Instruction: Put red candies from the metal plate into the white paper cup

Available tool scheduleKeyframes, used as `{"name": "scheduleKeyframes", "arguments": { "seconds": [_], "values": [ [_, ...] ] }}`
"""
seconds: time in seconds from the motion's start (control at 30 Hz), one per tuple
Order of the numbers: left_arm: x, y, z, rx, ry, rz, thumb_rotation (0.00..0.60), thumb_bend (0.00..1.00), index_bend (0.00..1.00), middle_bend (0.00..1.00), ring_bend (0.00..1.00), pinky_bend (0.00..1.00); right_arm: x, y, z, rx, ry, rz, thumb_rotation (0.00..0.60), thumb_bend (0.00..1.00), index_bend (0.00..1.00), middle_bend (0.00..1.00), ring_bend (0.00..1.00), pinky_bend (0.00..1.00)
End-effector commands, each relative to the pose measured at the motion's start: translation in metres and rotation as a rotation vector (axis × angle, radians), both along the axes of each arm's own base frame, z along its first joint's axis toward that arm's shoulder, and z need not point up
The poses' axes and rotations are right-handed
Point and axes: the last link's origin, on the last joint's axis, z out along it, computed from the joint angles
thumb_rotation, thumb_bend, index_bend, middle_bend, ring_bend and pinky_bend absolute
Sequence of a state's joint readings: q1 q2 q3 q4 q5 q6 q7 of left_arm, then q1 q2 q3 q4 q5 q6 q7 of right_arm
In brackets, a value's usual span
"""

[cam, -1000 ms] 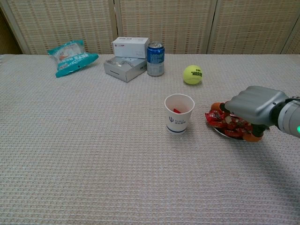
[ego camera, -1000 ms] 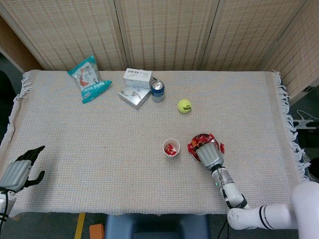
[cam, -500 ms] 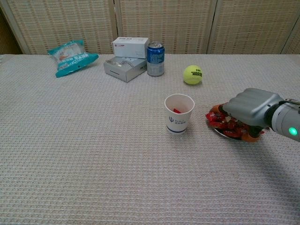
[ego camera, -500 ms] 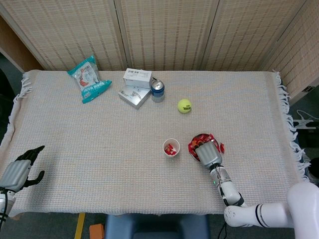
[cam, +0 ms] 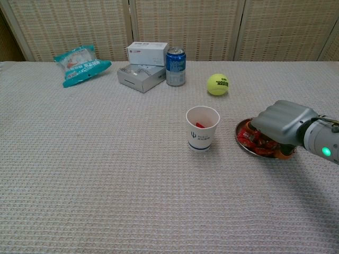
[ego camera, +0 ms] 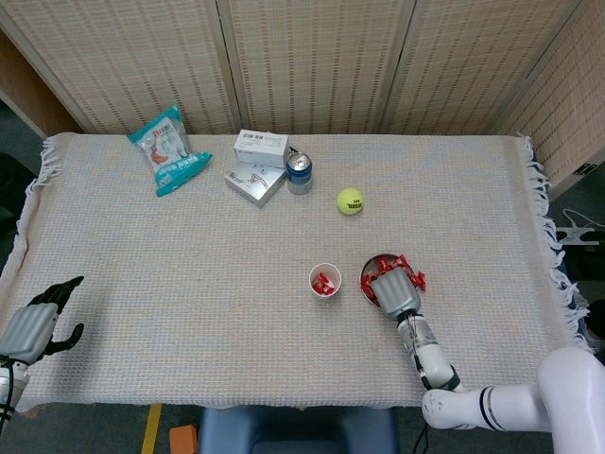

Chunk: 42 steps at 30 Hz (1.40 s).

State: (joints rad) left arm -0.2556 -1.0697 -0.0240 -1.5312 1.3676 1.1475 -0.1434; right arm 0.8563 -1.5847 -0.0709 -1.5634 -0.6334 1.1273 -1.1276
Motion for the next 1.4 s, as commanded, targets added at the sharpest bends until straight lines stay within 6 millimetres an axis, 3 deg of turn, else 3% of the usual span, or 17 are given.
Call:
{"name": "scheduleKeyframes", "arguments": {
  "seconds": [0.03, 0.23, 0.47, 1.07, 1.4],
  "values": [
    [0.000, 0.000, 0.000, 0.000, 0.000, 0.001, 0.600, 0.44, 0.00, 0.10, 0.09, 0.19, 0.000, 0.000, -0.002, -0.004, 0.009, 0.011, 0.600, 0.24, 0.35, 0.46, 0.48, 0.74],
    [0.000, 0.000, 0.000, 0.002, -0.001, 0.002, 0.600, 0.45, 0.00, 0.10, 0.09, 0.20, -0.001, 0.000, -0.003, -0.008, 0.029, 0.025, 0.600, 0.24, 0.40, 0.52, 0.51, 0.78],
    [0.000, 0.000, 0.001, 0.001, -0.004, 0.001, 0.600, 0.45, 0.00, 0.10, 0.09, 0.20, -0.001, 0.000, -0.008, -0.016, 0.057, 0.038, 0.600, 0.31, 0.51, 0.60, 0.56, 0.84],
    [-0.001, 0.001, 0.002, 0.002, -0.009, 0.001, 0.600, 0.45, 0.00, 0.10, 0.09, 0.20, 0.000, -0.003, -0.015, -0.025, 0.064, 0.050, 0.600, 0.38, 0.73, 0.69, 0.61, 0.88],
    [-0.001, 0.000, 0.002, 0.005, -0.010, 0.000, 0.600, 0.45, 0.00, 0.10, 0.09, 0.20, 0.006, -0.004, 0.000, -0.063, -0.017, 0.070, 0.600, 0.38, 0.80, 0.73, 0.63, 0.88]
  ]
}}
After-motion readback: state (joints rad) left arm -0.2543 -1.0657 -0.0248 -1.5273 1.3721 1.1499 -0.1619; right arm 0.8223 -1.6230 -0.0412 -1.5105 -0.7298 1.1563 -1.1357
